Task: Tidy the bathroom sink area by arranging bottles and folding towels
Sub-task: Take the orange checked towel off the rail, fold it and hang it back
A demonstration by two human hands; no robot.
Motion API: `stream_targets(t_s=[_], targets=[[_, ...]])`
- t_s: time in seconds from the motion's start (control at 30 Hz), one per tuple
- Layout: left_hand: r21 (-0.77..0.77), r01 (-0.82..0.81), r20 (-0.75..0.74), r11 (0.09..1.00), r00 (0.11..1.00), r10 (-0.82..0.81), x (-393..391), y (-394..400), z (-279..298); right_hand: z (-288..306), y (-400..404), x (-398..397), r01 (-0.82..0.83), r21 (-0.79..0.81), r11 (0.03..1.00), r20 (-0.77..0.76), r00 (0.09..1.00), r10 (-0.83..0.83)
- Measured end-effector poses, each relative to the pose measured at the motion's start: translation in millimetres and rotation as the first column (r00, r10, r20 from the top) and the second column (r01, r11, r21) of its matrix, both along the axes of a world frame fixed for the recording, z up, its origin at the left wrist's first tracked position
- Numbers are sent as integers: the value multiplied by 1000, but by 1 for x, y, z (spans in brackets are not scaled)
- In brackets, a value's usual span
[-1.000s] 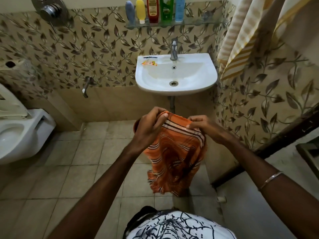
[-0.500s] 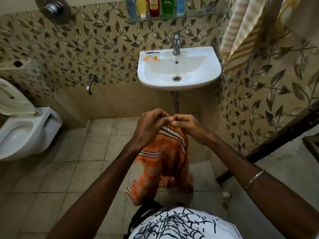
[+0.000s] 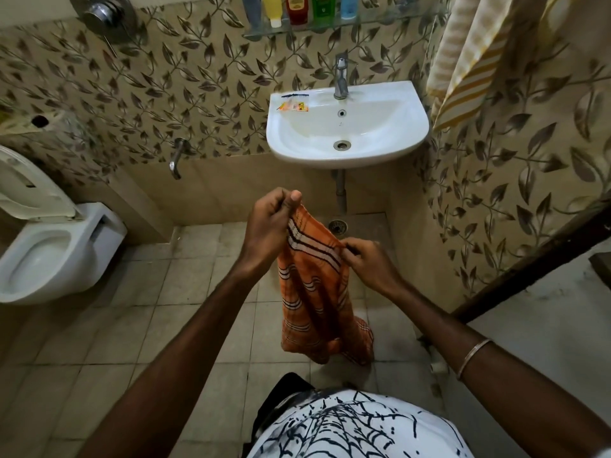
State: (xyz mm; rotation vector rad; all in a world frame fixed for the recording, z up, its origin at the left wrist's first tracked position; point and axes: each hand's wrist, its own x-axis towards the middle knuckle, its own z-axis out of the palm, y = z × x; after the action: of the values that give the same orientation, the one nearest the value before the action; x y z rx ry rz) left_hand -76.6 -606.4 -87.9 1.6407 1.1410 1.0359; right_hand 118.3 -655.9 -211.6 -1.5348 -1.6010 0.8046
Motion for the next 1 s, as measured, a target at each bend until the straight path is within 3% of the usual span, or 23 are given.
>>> stream_targets(t_s=[0.07, 0.1, 0.17, 0.2, 0.27, 0.37, 0.43, 0.47, 0.53, 0.6, 0.7, 0.87, 1.0], targets=[[-43, -6, 69, 999, 998, 9, 0, 2, 0, -7, 2, -1, 71, 23, 997, 61, 996, -72], [-73, -9, 105, 997, 994, 17, 0, 3, 0, -7, 4, -1, 118, -23, 993, -4, 993, -118], [-80, -6, 90, 997, 996, 13, 1, 5, -2, 2, 7, -3, 140, -252, 957, -358, 906, -227], [-59, 12, 23, 998, 1000, -11, 2, 6, -4, 8, 8, -4, 80, -351, 933, -509, 820, -262], [-31, 102, -221, 994, 970, -106, 3, 7, -7, 18, 11, -3, -4, -408, 913, -630, 725, -278], [-61, 286, -598, 956, 756, -264, 7, 10, -14, 23, 16, 0, -1, -354, 935, -657, 713, -247], [-84, 370, -727, 925, 612, -311, 12, 9, -21, 25, 19, 0, 5, -271, 963, -629, 756, -181], [-70, 390, -752, 918, 584, -306, 14, 10, -25, 27, 18, 0, 5, -222, 975, -615, 775, -144], [-24, 377, -711, 926, 645, -281, 16, 10, -29, 30, 17, 2, 26, -133, 991, -553, 827, -96], [22, 319, -623, 948, 746, -236, 17, 10, -26, 29, 13, 8, 51, -63, 997, -375, 924, -71], [49, 312, -581, 949, 781, -228, 21, 8, -20, 23, 6, 16, 48, 60, 997, -103, 994, -41], [55, 260, -497, 964, 845, -199, 24, 6, -13, 5, 3, 19, 165, 242, 956, 203, 955, -216], [65, 227, -452, 972, 875, -174, 19, 8, -2, -9, 4, 28, 356, 178, 917, 240, 889, -391]])
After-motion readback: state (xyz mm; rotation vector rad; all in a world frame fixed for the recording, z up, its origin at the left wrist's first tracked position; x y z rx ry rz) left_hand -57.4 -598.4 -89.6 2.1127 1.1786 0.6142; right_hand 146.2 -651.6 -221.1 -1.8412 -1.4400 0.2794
